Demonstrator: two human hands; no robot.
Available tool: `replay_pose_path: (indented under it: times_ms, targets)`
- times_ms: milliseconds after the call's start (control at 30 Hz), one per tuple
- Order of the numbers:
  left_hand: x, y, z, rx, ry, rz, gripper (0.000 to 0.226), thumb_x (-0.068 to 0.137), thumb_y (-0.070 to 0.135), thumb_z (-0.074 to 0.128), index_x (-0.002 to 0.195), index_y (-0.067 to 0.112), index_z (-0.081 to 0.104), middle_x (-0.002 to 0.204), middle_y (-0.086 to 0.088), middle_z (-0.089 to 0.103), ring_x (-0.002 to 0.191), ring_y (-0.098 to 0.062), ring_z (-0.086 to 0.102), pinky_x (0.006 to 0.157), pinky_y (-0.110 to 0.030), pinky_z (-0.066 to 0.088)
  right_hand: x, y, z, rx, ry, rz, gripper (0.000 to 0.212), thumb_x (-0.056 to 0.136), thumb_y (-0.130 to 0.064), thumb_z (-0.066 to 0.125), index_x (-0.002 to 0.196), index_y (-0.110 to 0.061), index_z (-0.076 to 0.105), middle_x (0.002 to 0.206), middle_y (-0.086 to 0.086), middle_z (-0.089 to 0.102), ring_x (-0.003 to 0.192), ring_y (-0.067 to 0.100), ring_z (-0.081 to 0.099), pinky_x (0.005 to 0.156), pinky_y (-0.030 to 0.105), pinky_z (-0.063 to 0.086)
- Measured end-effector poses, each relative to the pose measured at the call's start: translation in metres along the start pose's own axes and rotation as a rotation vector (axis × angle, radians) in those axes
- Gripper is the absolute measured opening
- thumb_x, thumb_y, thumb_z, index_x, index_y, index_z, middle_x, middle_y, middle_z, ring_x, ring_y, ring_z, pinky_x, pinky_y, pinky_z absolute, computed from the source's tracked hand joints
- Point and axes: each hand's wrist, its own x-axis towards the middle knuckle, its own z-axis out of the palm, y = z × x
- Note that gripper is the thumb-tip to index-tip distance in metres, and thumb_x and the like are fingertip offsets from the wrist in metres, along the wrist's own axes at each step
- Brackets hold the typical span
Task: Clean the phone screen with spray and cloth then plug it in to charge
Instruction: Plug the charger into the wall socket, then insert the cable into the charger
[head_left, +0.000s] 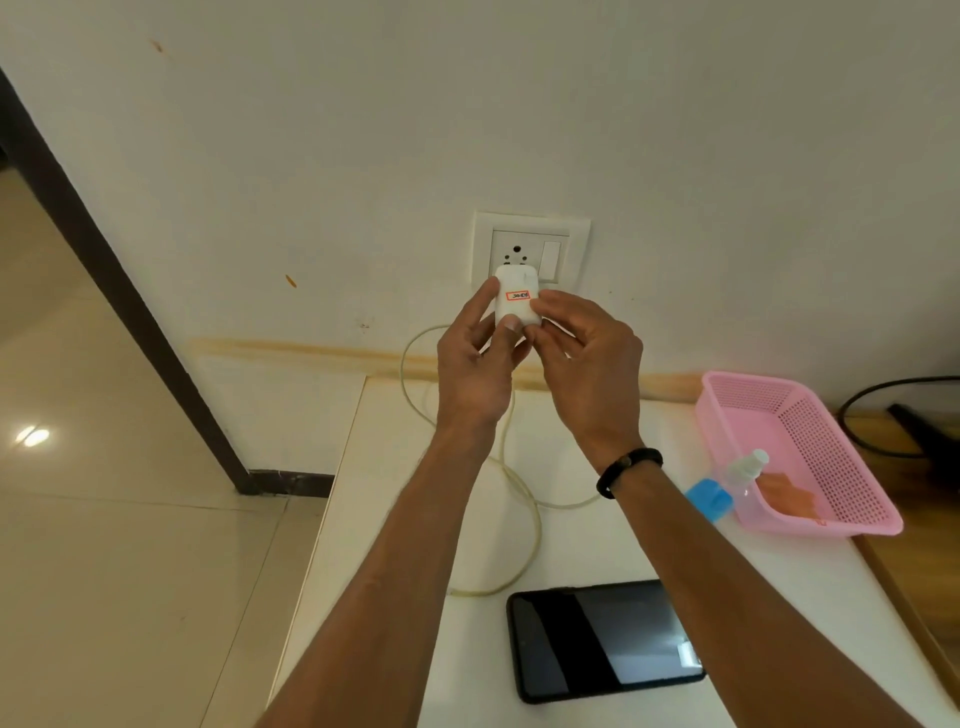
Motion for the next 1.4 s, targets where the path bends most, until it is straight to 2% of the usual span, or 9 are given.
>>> replay_pose_path:
  times_ms: [333, 500, 600, 733, 933, 1033, 1133, 1233, 1400]
  targets:
    - [0.011, 0.004, 0.005, -0.065, 0.145, -0.022, 0.041, 0.099, 0.012, 0.069, 0.139, 0.007, 0.062, 0.113, -0.020, 0.076, 0.101, -0.027, 0.077, 0.085, -0.033, 0.063, 0.022, -0.008, -0.004, -0.024, -0.011, 0.058, 0.028, 0.086, -0.014, 0.085, 0.113, -0.008, 0.080, 0.108, 0.001, 0.080, 0.095, 0.003, 0.076, 0.091, 0.018, 0.059]
    - [0.011, 0.014, 0.002, 0.015, 0.121, -0.065, 0.043, 0.096, 0.017, 0.073, 0.137, 0.010, 0.063, 0.109, -0.016, 0.078, 0.094, -0.025, 0.079, 0.084, -0.036, 0.064, 0.025, -0.008, -0.006, -0.058, -0.024, 0.114, 0.021, 0.086, -0.026, 0.086, 0.101, -0.011, 0.081, 0.095, -0.005, 0.080, 0.081, -0.001, 0.076, 0.076, 0.014, 0.060]
    - [0.010, 0.022, -0.007, 0.158, 0.128, -0.117, 0.038, 0.093, 0.028, 0.076, 0.127, 0.013, 0.070, 0.100, -0.008, 0.080, 0.084, -0.020, 0.080, 0.080, -0.035, 0.065, 0.024, 0.002, -0.013, -0.120, -0.100, 0.215, 0.023, 0.082, -0.033, 0.088, 0.092, -0.013, 0.081, 0.086, -0.007, 0.079, 0.076, 0.004, 0.076, 0.074, 0.021, 0.060]
    - [0.000, 0.016, -0.022, 0.473, 0.103, -0.207, 0.028, 0.094, 0.035, 0.073, 0.111, 0.014, 0.075, 0.091, -0.007, 0.080, 0.076, -0.019, 0.076, 0.081, -0.043, 0.065, 0.013, 0.041, -0.031, -0.302, -0.184, 0.358, 0.017, 0.083, -0.016, 0.084, 0.097, -0.008, 0.079, 0.098, 0.004, 0.078, 0.089, 0.017, 0.075, 0.079, 0.020, 0.054]
    - [-0.006, 0.003, -0.035, 1.093, -0.189, -0.286, 0.017, 0.095, 0.026, 0.069, 0.108, 0.016, 0.073, 0.106, -0.009, 0.076, 0.100, -0.030, 0.073, 0.089, -0.044, 0.061, -0.003, 0.090, -0.052, -0.631, -0.292, 0.571, 0.031, 0.086, -0.006, 0.075, 0.116, -0.002, 0.066, 0.122, 0.018, 0.066, 0.099, 0.030, 0.067, 0.082, 0.028, 0.052]
    - [-0.008, 0.002, -0.031, 1.201, -0.219, -0.290, 0.021, 0.093, 0.030, 0.070, 0.111, 0.020, 0.072, 0.108, -0.005, 0.075, 0.104, -0.028, 0.071, 0.093, -0.043, 0.058, -0.013, 0.092, -0.058, -0.842, -0.441, 0.627, 0.052, 0.082, -0.022, 0.084, 0.120, 0.000, 0.056, 0.118, 0.020, 0.063, 0.091, 0.035, 0.063, 0.072, 0.035, 0.049]
    - [-0.010, 0.002, -0.029, 1.314, -0.248, -0.306, 0.029, 0.092, 0.036, 0.073, 0.117, 0.020, 0.067, 0.112, -0.003, 0.072, 0.106, -0.027, 0.069, 0.094, -0.038, 0.055, -0.022, 0.091, -0.056, -0.839, -0.540, 0.690, 0.058, 0.079, -0.026, 0.087, 0.120, 0.001, 0.057, 0.118, 0.023, 0.063, 0.100, 0.040, 0.070, 0.082, 0.040, 0.058]
    - [-0.011, 0.006, -0.029, 1.416, -0.296, -0.331, 0.027, 0.092, 0.030, 0.072, 0.116, 0.019, 0.069, 0.112, -0.004, 0.073, 0.106, -0.027, 0.069, 0.091, -0.036, 0.054, -0.022, 0.086, -0.053, -0.824, -0.537, 0.702, 0.040, 0.080, -0.010, 0.082, 0.113, 0.000, 0.063, 0.114, 0.021, 0.069, 0.098, 0.037, 0.071, 0.077, 0.036, 0.058]
    - [-0.016, 0.010, -0.036, 1.496, -0.379, -0.377, 0.024, 0.091, 0.013, 0.062, 0.114, 0.012, 0.069, 0.110, -0.006, 0.075, 0.101, -0.027, 0.072, 0.095, -0.044, 0.057, -0.035, 0.039, -0.034, -0.925, -0.650, 0.452, 0.039, 0.090, -0.025, 0.075, 0.121, -0.008, 0.061, 0.120, 0.015, 0.062, 0.109, 0.035, 0.064, 0.078, 0.036, 0.050]
